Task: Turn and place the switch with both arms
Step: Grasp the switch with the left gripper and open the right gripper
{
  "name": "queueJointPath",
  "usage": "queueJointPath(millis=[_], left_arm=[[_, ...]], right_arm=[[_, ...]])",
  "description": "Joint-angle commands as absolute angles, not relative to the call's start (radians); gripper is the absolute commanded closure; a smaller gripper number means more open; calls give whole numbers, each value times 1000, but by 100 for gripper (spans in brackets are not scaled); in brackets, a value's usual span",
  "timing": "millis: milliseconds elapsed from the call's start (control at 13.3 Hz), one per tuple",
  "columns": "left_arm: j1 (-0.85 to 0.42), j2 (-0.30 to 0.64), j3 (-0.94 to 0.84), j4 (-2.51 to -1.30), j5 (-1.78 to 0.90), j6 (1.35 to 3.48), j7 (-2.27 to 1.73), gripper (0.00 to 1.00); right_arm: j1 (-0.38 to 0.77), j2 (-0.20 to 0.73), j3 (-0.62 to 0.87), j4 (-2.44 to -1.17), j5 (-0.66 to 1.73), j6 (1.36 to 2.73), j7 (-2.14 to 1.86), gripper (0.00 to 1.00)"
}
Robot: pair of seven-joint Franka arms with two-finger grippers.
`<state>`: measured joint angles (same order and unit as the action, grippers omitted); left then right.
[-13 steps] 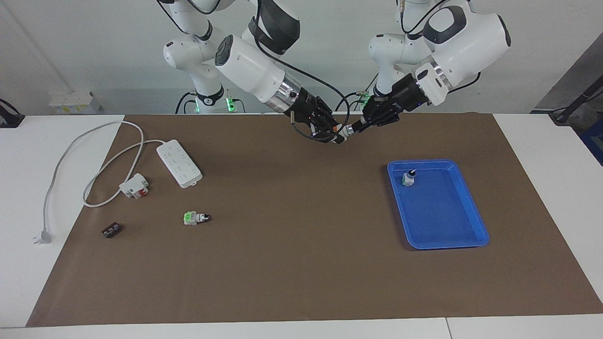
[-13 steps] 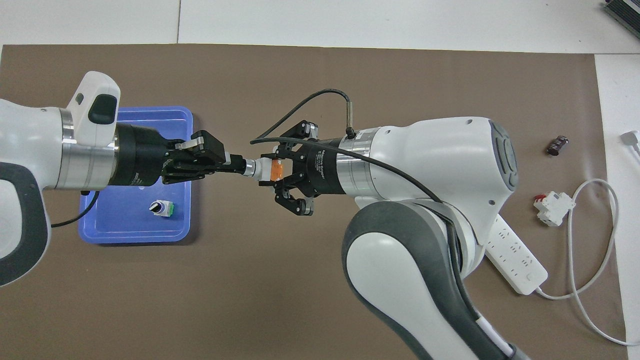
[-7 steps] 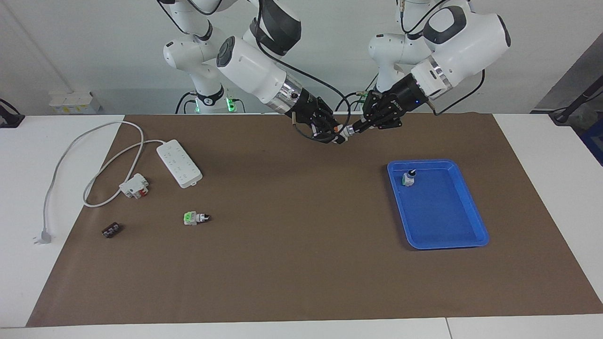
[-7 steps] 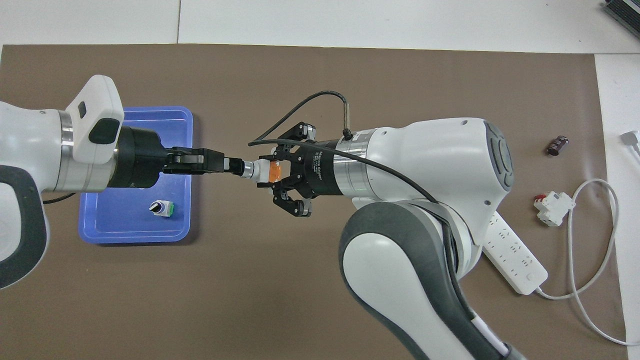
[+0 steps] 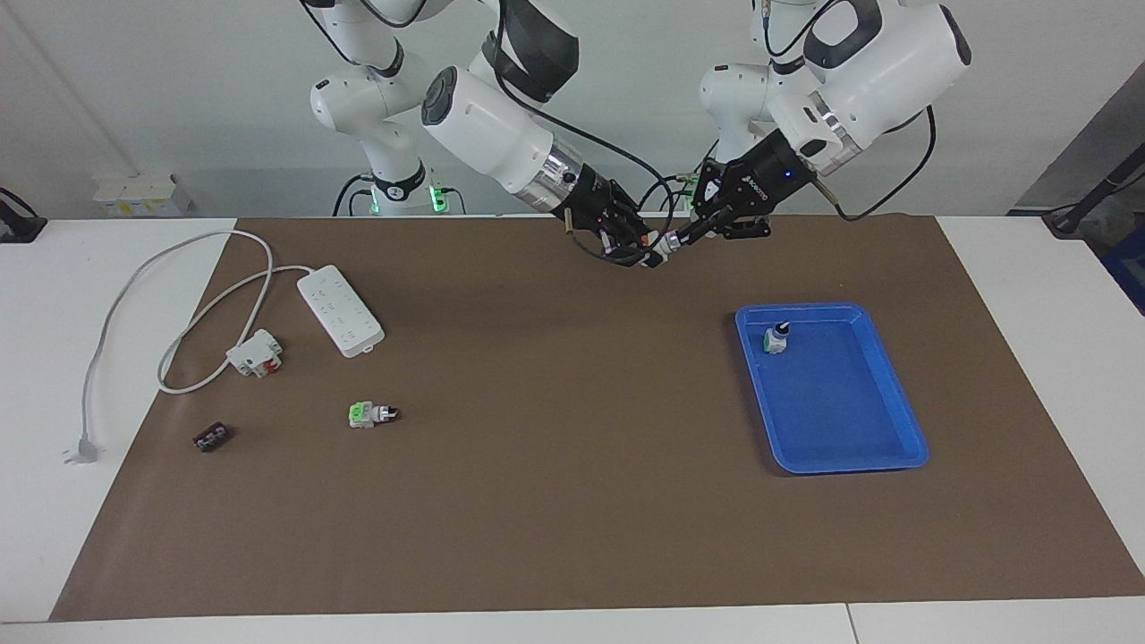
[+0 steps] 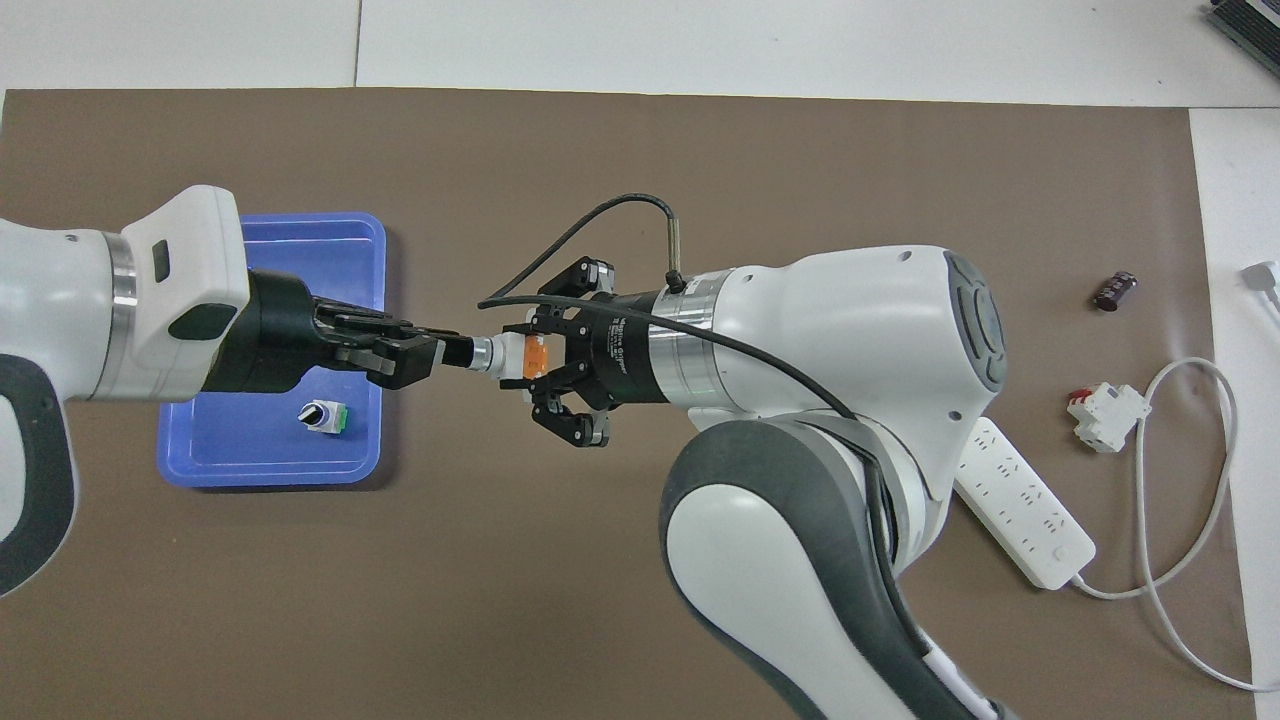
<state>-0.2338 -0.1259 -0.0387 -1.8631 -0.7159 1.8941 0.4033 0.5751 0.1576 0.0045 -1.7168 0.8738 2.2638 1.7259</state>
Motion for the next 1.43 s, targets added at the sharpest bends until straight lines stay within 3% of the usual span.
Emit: queueJointPath(millis=[0, 1356], left_arm=[[-238, -156, -21, -1899, -609, 1842, 520, 100], [-239, -144, -14, -1842, -499, 1853, 1002, 100]], right_arm=[[558, 155, -6, -1710, 871, 2263, 1730, 100], [560, 153, -6, -1710, 871, 2260, 1729, 100]])
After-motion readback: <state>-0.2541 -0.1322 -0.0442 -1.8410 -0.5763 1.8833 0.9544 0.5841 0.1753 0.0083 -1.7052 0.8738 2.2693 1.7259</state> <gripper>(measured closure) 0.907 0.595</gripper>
